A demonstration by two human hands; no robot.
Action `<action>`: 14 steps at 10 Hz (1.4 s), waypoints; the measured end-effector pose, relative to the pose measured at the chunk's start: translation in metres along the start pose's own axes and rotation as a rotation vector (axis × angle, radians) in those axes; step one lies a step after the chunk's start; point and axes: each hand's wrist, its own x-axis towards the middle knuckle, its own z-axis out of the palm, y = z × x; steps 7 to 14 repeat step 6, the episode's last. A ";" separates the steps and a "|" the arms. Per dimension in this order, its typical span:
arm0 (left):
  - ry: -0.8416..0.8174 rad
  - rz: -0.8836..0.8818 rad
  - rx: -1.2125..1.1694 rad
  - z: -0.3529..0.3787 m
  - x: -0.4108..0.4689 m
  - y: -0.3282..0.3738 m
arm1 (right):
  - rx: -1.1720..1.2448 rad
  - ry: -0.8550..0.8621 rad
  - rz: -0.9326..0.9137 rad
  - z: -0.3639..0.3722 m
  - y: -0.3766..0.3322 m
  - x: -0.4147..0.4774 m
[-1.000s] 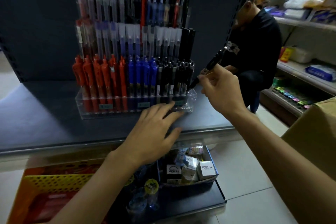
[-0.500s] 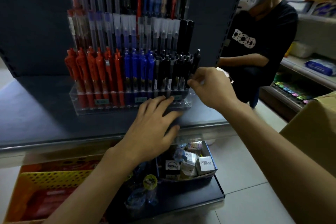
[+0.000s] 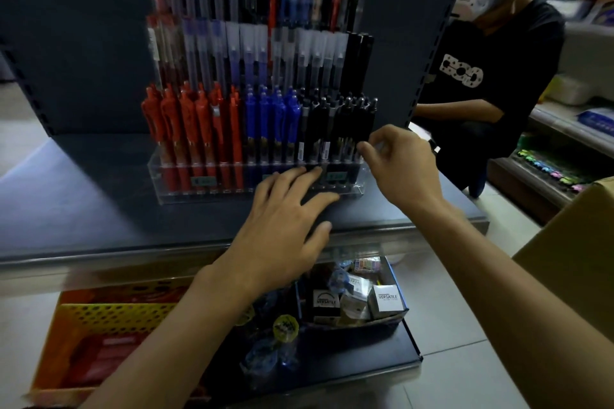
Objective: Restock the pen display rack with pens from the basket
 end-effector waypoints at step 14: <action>0.050 -0.090 -0.337 -0.015 -0.006 -0.004 | 0.494 -0.099 0.164 0.005 -0.001 -0.041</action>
